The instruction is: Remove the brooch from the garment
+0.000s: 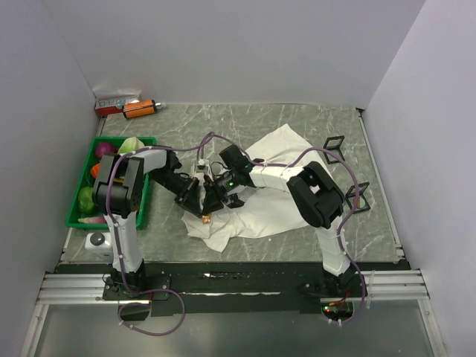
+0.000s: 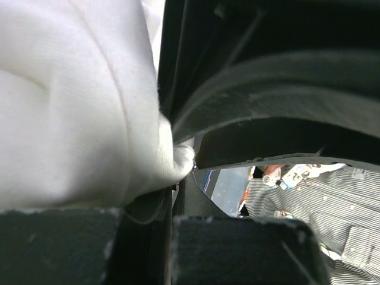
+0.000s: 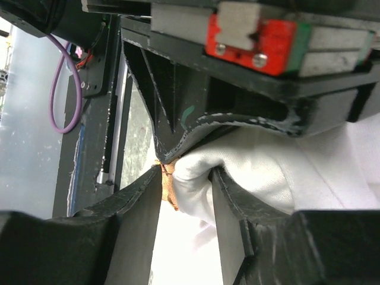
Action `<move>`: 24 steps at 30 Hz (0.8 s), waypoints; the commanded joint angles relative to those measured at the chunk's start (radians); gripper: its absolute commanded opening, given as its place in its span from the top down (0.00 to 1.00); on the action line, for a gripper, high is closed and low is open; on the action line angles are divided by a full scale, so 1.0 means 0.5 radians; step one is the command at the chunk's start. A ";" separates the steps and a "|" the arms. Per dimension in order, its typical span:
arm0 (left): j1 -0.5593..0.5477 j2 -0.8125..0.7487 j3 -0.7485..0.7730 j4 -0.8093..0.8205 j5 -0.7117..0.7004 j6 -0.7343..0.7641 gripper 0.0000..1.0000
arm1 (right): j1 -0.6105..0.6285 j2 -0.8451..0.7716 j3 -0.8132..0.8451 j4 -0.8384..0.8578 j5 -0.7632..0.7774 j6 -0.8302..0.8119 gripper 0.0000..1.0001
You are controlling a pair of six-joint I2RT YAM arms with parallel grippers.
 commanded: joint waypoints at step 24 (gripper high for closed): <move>0.034 0.126 0.120 -0.301 0.461 0.211 0.99 | 0.061 -0.072 -0.063 0.015 0.333 -0.239 0.71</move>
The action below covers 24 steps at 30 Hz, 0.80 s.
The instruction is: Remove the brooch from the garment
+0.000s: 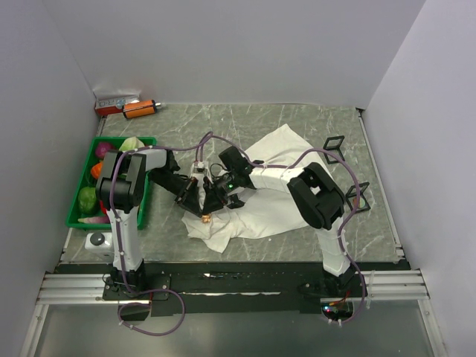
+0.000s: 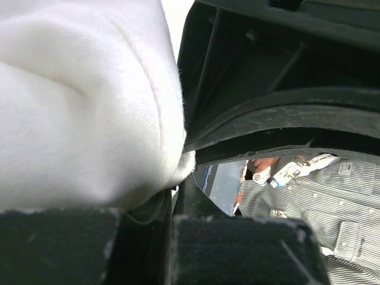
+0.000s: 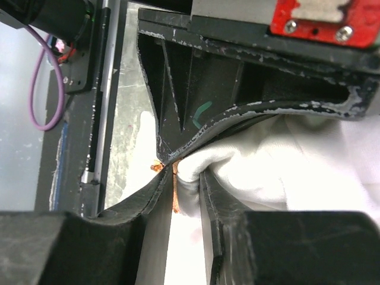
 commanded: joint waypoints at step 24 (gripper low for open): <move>-0.006 -0.126 -0.013 0.053 0.097 -0.128 0.99 | -0.071 -0.131 0.109 -0.271 -0.069 -0.133 0.62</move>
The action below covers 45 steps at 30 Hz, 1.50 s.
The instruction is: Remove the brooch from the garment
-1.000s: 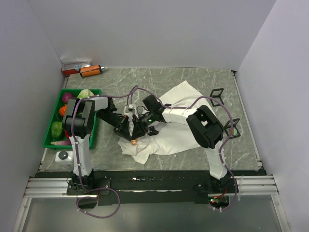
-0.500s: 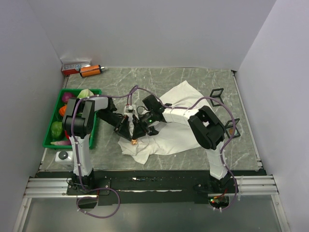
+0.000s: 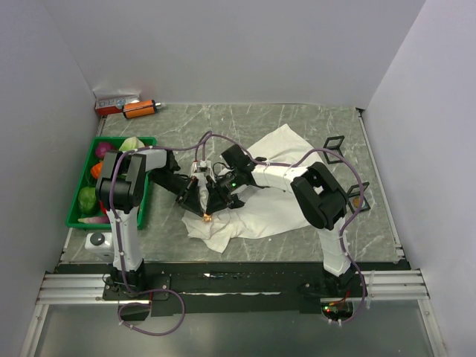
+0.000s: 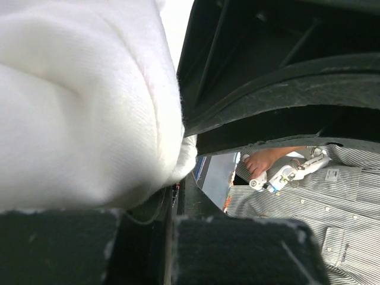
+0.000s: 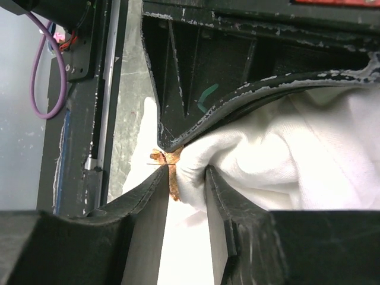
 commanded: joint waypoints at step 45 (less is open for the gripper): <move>0.001 -0.325 0.161 0.009 -0.426 -0.578 0.99 | 0.050 -0.004 0.146 0.024 0.238 -0.335 0.59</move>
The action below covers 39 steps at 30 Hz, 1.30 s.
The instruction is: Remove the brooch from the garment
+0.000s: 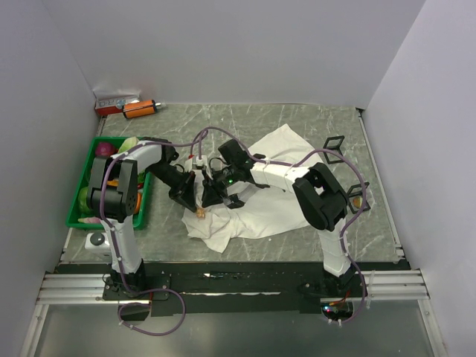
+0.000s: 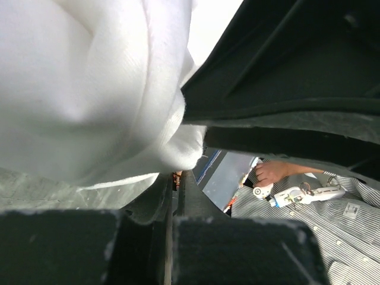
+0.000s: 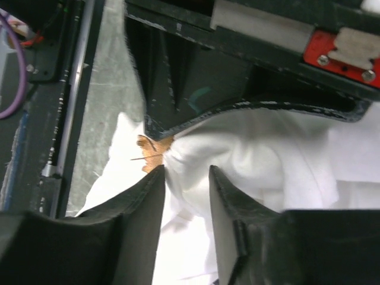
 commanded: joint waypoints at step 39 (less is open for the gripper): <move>0.200 0.158 0.250 0.073 0.054 -0.159 0.99 | -0.158 -0.350 0.162 -0.400 0.194 0.070 1.00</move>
